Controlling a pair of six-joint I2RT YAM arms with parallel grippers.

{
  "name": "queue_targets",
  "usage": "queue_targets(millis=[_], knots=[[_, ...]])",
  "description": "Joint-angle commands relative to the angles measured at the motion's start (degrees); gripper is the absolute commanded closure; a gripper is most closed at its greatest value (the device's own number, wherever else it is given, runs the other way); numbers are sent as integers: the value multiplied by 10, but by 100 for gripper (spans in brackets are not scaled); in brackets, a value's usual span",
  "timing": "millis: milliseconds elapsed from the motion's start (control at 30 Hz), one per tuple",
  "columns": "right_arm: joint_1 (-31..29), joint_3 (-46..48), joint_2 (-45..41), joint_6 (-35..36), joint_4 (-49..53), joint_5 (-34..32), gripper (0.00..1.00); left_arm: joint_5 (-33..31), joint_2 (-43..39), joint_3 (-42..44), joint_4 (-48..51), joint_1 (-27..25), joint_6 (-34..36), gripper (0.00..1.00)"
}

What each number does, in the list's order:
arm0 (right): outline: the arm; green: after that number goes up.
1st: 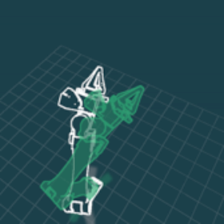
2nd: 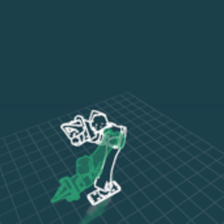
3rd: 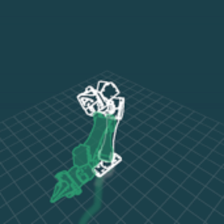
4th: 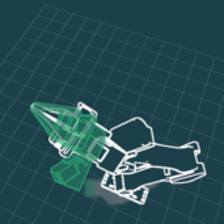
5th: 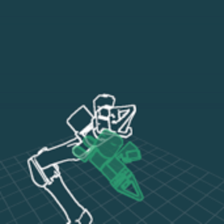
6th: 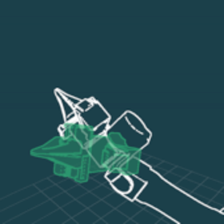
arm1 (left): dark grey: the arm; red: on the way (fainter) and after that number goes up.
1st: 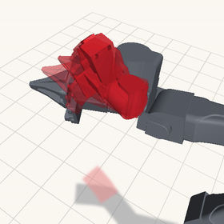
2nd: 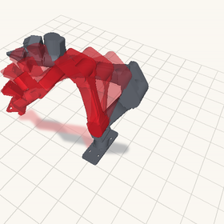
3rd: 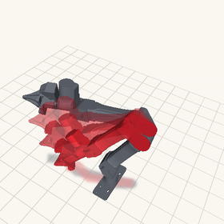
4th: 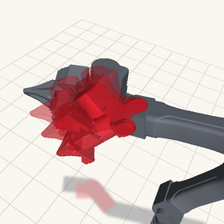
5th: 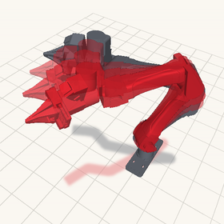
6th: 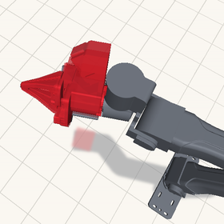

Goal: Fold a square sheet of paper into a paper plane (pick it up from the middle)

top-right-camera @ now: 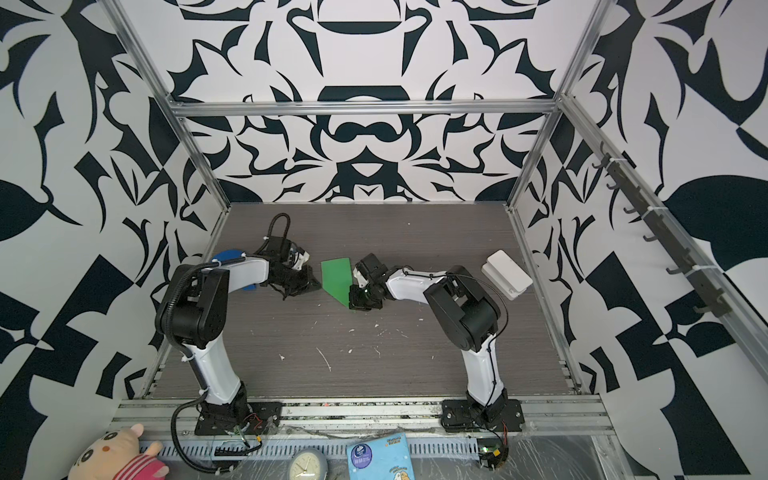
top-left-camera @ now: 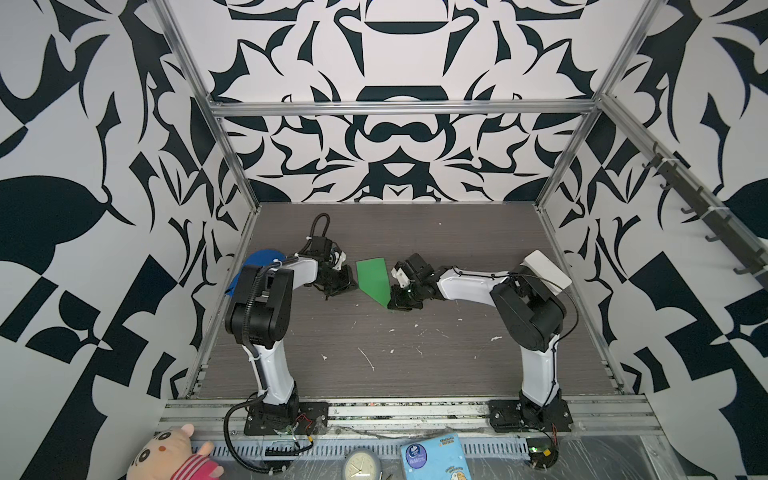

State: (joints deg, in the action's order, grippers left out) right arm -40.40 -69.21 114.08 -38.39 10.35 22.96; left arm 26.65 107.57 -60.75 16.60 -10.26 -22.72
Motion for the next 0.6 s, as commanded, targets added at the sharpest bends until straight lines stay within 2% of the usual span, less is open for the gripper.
queue_targets(millis=[0, 133, 200, 267, 333, 400, 500, 567], knots=[[2, 5, 14, 8, 31, -16, 100, -32, -26, 5, 20, 8, -10, 87], [2, -10, -12, 8, -17, 22, 100, -32, -89, 43, -34, 8, -79, 78], [2, -23, -33, 10, -44, 40, 100, -35, -122, 77, -74, 8, -132, 69], [3, -26, -53, 9, -73, 53, 97, -30, -145, 114, -122, 8, -186, 65], [6, -28, -67, 9, -88, 45, 93, -26, -163, 146, -164, 8, -225, 60], [11, -28, -71, 14, -97, 29, 88, -30, -179, 171, -186, 7, -254, 49], [21, -39, -59, 21, -88, 13, 82, -22, -194, 193, -213, 6, -282, 36], [26, -49, -47, 24, -82, 10, 81, -2, -195, 203, -238, 0, -290, 30]])
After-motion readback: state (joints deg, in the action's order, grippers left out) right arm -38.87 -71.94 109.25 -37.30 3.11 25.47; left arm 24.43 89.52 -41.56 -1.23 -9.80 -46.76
